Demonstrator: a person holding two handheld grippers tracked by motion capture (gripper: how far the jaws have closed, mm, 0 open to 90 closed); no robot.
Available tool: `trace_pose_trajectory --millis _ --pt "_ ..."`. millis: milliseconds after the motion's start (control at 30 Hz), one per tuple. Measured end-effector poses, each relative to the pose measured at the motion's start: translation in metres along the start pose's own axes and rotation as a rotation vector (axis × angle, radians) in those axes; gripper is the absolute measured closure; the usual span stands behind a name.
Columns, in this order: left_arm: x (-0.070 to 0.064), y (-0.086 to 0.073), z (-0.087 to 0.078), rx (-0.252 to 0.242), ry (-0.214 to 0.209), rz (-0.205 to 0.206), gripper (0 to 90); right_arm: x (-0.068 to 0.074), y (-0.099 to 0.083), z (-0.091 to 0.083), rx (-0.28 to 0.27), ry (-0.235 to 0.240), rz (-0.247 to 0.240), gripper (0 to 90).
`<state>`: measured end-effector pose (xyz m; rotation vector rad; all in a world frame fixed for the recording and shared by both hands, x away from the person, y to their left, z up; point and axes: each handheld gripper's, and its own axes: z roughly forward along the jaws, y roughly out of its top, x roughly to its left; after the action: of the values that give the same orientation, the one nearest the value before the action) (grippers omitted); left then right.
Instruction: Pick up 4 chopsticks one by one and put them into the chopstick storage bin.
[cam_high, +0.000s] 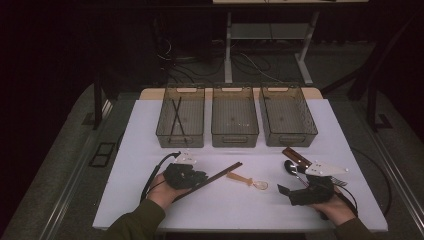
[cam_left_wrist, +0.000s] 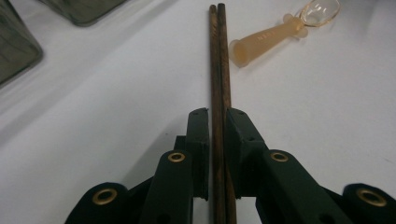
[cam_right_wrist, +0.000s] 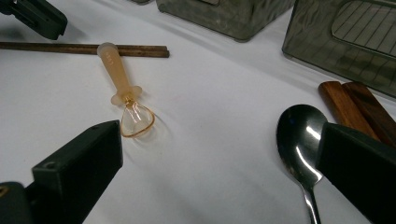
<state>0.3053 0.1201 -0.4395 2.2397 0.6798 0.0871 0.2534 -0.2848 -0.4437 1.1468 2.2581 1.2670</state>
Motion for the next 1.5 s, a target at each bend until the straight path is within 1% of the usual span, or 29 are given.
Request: trace_pose_trajectory --millis 33,100,133,167,267,467,867,967,1033,1100,1133,1233,1267,1300,1333,1367,1400,1500 --pt "0.0001 0.0001 0.0000 0.007 -0.003 0.009 80.6 0.0001 -0.0001 0.0002 0.002 0.001 -0.002 0.4" --pt "-0.0015 -0.0001 0.0009 0.006 -0.010 -0.003 82.0 0.0003 -0.0002 0.0005 0.004 0.001 -0.004 0.5" --pt "-0.0015 -0.0001 0.0010 0.010 -0.010 -0.002 82.4 0.0004 -0.0003 0.0007 0.004 0.002 -0.005 0.4" --pt "-0.0006 0.0001 0.0012 0.014 -0.010 0.011 82.7 0.0005 -0.0003 0.0007 0.005 0.002 -0.006 0.5" --pt "-0.0003 -0.0003 0.0016 0.017 -0.006 0.005 83.1 0.0006 -0.0003 0.0009 0.009 0.002 -0.006 0.5" --pt "0.0003 -0.0005 0.0022 0.022 -0.013 0.004 84.1 0.0006 -0.0003 0.0010 0.011 0.003 -0.007 0.5" --pt "0.0012 -0.0011 0.0040 0.032 -0.007 0.003 84.3 0.0005 -0.0003 0.0009 0.015 0.004 -0.012 0.5" --pt "0.0008 -0.0012 0.0043 0.035 0.000 0.003 84.3 0.0007 -0.0003 0.0009 0.015 0.003 -0.012 0.5" --pt "0.0010 -0.0013 0.0048 0.043 0.012 0.015 84.1 0.0006 -0.0003 0.0009 0.016 0.003 -0.013 0.5" --pt "0.0016 -0.0016 0.0052 0.046 0.015 0.013 83.7 0.0004 -0.0003 0.0009 0.015 0.003 -0.012 0.5" --pt "0.0023 -0.0018 0.0053 0.054 0.019 0.021 83.6 0.0004 -0.0002 0.0009 0.015 0.003 -0.012 0.5" --pt "0.0014 -0.0022 0.0058 0.052 0.025 0.024 83.5 0.0004 -0.0002 0.0008 0.015 0.004 -0.012 0.4" --pt "0.0001 -0.0023 0.0059 0.055 0.033 0.038 83.5 0.0004 -0.0002 0.0008 0.015 0.003 -0.013 0.5" --pt "-0.0010 -0.0022 0.0063 0.052 0.039 0.043 83.4 0.0004 -0.0002 0.0008 0.015 0.003 -0.013 0.5" --pt "-0.0012 -0.0021 0.0067 0.050 0.045 0.062 83.4 0.0004 -0.0002 0.0008 0.015 0.003 -0.012 0.4" --pt "-0.0026 -0.0025 0.0067 0.051 0.047 0.053 83.3 0.0004 -0.0002 0.0009 0.015 0.002 -0.011 0.5" --pt "-0.0026 -0.0025 0.0064 0.056 0.049 0.063 83.3 0.0004 -0.0002 0.0009 0.016 0.002 -0.012 0.5" --pt "-0.0033 -0.0032 0.0065 0.053 0.056 0.066 83.5 0.0007 -0.0002 0.0010 0.017 0.001 -0.012 0.4"
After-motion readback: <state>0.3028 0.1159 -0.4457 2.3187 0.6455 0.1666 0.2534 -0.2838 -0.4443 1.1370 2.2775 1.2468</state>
